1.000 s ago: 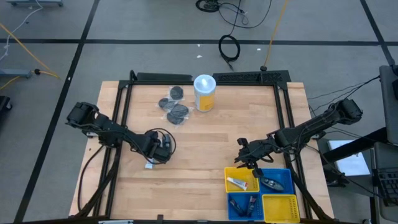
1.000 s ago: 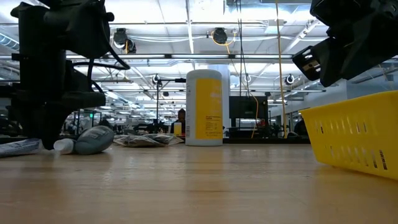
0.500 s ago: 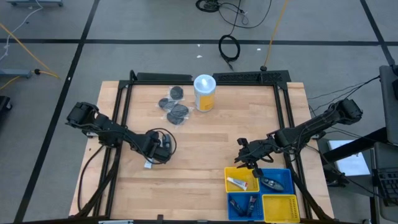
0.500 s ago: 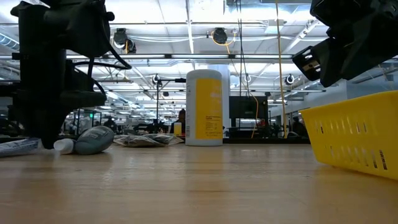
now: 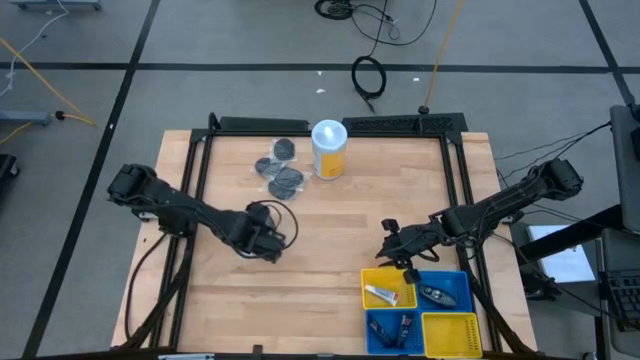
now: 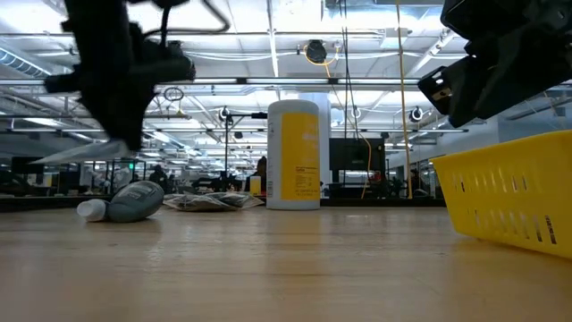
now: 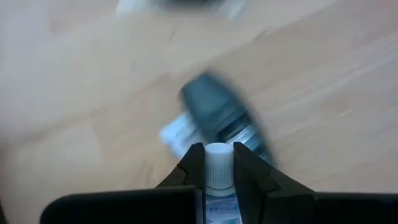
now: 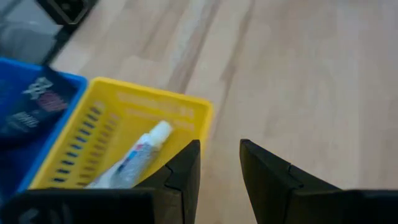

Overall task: Pick & Place Travel size toiletries
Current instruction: Put the toothpaste into the top yellow basket, then put the deodorant into the top blue basket

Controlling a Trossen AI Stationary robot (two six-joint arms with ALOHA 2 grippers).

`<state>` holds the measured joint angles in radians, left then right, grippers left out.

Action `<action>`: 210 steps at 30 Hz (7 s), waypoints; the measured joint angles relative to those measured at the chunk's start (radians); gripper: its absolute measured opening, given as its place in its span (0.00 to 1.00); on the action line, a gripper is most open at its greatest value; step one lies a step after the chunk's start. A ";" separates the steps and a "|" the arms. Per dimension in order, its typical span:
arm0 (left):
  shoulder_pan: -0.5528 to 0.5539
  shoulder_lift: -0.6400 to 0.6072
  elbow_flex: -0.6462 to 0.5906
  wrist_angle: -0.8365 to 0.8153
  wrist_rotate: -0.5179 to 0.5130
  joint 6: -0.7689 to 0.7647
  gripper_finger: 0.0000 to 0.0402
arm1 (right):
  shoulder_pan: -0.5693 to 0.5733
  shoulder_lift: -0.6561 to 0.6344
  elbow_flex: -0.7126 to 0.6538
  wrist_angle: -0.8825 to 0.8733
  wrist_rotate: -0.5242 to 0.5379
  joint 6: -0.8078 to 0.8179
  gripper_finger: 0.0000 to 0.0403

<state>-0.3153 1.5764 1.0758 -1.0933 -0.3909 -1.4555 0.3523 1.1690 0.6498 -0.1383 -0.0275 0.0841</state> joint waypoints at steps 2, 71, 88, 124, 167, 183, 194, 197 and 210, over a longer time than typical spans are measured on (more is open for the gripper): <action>0.000 0.000 0.045 0.003 -0.048 0.069 0.09 | 0.000 0.000 0.000 0.000 0.008 0.000 0.26; 0.239 0.251 0.163 1.787 0.951 1.553 0.09 | -0.053 0.000 0.000 0.576 -0.024 -0.281 0.42; 0.248 0.251 0.163 1.825 0.948 1.579 0.09 | -0.053 0.000 0.000 0.585 -0.015 -0.314 0.25; 0.311 0.162 0.163 1.655 0.856 1.496 0.49 | -0.047 -0.003 0.000 0.469 -0.006 -0.232 0.00; 0.291 0.063 0.164 0.776 0.524 1.160 0.50 | 0.122 0.086 0.108 -0.096 -0.188 0.351 0.00; 0.267 0.063 0.164 0.751 0.479 1.161 0.50 | 0.181 0.159 0.106 -0.191 -0.186 0.428 0.00; 0.268 0.063 0.163 0.746 0.477 1.146 0.50 | 0.185 0.159 0.076 -0.201 -0.186 0.428 0.02; 0.268 0.063 0.163 0.746 0.477 1.146 0.50 | 0.185 0.159 0.070 -0.188 -0.184 0.428 0.05; 0.268 0.063 0.163 0.745 0.477 1.145 0.50 | 0.178 0.159 0.069 -0.178 -0.179 0.399 0.26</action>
<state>-0.0471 1.6394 1.2392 -0.3481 0.0856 -0.3102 0.5300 1.3277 0.7189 -0.3161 -0.2062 0.4832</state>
